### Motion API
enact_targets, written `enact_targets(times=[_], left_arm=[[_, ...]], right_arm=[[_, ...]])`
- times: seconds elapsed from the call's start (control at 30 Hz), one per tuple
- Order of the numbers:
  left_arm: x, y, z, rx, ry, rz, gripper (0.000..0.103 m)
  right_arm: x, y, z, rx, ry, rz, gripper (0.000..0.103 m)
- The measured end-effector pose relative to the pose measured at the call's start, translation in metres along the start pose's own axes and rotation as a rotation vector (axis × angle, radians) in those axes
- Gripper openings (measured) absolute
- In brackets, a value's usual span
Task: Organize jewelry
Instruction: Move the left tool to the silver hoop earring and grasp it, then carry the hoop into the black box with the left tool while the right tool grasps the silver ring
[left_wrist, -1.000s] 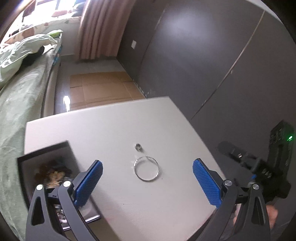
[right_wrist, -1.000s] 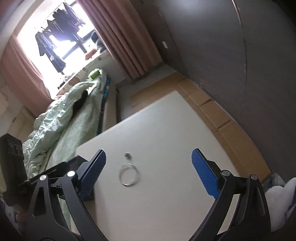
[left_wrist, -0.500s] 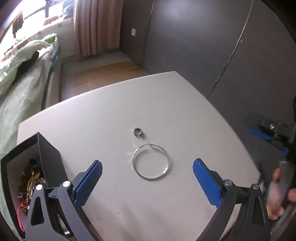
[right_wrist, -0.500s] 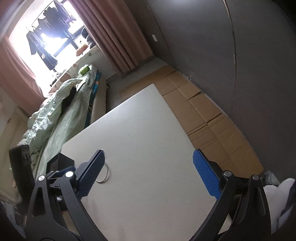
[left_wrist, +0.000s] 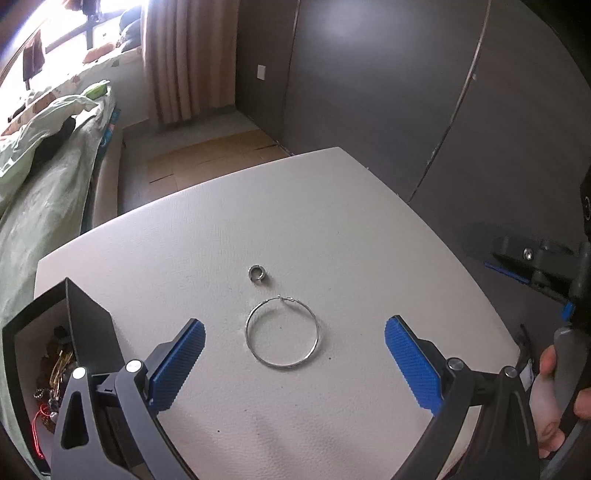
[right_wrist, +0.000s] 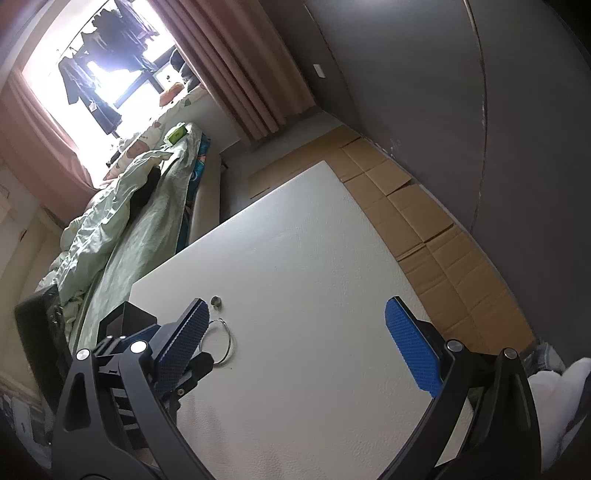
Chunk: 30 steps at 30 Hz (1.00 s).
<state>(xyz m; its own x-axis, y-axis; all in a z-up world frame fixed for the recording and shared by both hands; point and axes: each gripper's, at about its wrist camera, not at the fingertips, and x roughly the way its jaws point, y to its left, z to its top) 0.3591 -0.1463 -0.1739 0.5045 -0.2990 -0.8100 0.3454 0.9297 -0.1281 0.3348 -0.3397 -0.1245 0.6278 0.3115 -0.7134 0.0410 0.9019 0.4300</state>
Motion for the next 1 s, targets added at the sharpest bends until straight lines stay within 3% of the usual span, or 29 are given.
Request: enact_targets(times=[0.07,0.3,0.47,0.57,0.6,1.0], left_arm=[[0.004,-0.002,0.0,0.003,0.011,-0.014,0.094],[0.027,-0.001,-0.007,0.006,0.064,0.012,0.074],[0.03,-0.002,-0.011,0.018,0.055,0.03,0.068],[0.028,0.002,-0.013,0.013,0.049,0.045,0.058],[0.027,0.005,-0.013,0.008,0.046,0.055,0.046],[-0.006,0.02,-0.002,-0.042,-0.019,-0.029,0.045]], right_arm=[[-0.001,-0.002,0.0,0.012,-0.002,0.001,0.096],[0.0,-0.003,0.001,0.02,-0.001,-0.001,0.096],[0.001,-0.001,0.0,0.012,0.006,0.0,0.096],[0.002,0.0,0.001,0.008,0.007,-0.001,0.096],[0.002,0.0,0.001,0.007,0.009,-0.001,0.096],[0.013,0.021,-0.004,-0.077,0.027,0.0,0.096]])
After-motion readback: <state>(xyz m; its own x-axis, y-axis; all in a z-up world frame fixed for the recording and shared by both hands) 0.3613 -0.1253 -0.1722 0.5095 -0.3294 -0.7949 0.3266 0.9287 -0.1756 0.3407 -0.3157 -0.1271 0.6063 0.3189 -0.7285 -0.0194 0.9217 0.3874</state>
